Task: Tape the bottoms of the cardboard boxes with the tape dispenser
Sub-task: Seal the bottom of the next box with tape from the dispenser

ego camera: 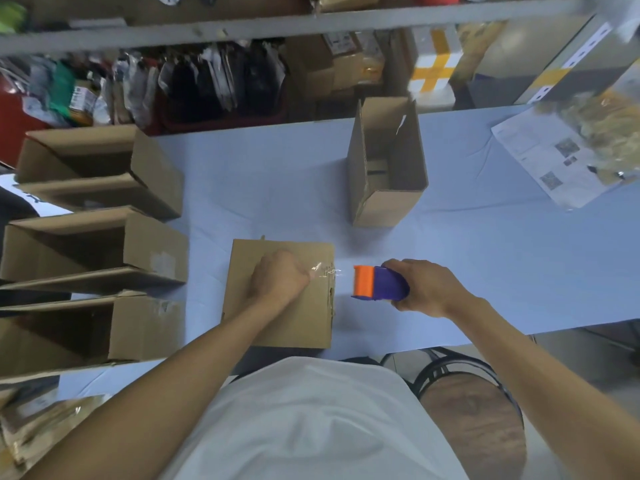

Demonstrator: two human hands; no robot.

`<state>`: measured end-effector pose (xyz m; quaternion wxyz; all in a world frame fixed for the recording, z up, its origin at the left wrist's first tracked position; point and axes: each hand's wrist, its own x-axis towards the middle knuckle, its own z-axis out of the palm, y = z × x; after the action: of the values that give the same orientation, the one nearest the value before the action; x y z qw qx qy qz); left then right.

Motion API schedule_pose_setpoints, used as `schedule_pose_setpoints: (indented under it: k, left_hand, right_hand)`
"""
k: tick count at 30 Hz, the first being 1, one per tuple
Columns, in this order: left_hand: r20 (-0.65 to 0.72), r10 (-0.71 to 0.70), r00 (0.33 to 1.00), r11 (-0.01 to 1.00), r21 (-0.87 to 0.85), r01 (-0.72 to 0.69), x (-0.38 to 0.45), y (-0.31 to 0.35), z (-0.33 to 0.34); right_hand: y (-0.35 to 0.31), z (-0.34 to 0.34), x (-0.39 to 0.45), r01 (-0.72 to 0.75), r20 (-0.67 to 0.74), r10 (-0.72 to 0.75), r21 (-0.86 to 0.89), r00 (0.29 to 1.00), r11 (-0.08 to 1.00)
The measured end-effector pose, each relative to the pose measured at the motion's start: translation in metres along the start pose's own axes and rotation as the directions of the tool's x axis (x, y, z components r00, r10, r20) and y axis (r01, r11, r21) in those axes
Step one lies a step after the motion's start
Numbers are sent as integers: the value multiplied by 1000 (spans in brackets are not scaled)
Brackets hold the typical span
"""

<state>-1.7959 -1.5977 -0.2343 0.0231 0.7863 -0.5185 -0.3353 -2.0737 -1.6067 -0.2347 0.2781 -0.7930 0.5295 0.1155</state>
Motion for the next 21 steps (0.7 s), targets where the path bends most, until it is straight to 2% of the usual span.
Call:
schedule_pose_setpoints:
  k: [2,4,5,7,9,10,11,13,15,17,19,21]
  left_hand:
    - [-36,16,999,969,246,-7,2,6,-4]
    - [-31,212,977,899,399,-182,4,16,-6]
    - [27,342,939,855,407,-323,6,20,-4]
    - [183,545,818,785,230,-575,5,24,2]
    - [293,662,689,673,170,-719,7,20,3]
    - [318,667,674,648,198,-735,9,19,4]
    - [324,661,676,641,224,-734,12,15,6]
    - [329,611,720,701,197,-686,12,13,11]
    - [296,476,828,853,73,-516,5,18,16]
    - [239,380,893,922,-27,-386,1,26,19]
    - [250,380,891,924,-50,-379,0,30,16]
    - [284,481,830,872,-57,-486,4,27,9]
  right_hand:
    - [-4,3,5,-1,24,1,-25,1000,1000]
    - [-10,4,11,-1,38,2,-45,999,999]
    - [-13,5,13,-1,46,3,-54,999,999]
    - [-18,6,18,-6,69,11,-65,998,998]
    - [-27,6,24,-41,95,47,-59,994,997]
    - [-32,5,26,-69,116,77,-70,990,995]
    - [-36,3,28,-89,138,103,-108,985,990]
    - [-39,2,29,-109,164,141,-192,976,975]
    - [-33,3,25,-145,135,167,-157,977,977]
    - [-27,1,17,-160,84,169,-104,982,982]
    - [-23,-1,7,-164,11,164,-8,986,986]
    - [-21,-2,-1,-138,-72,147,117,986,983]
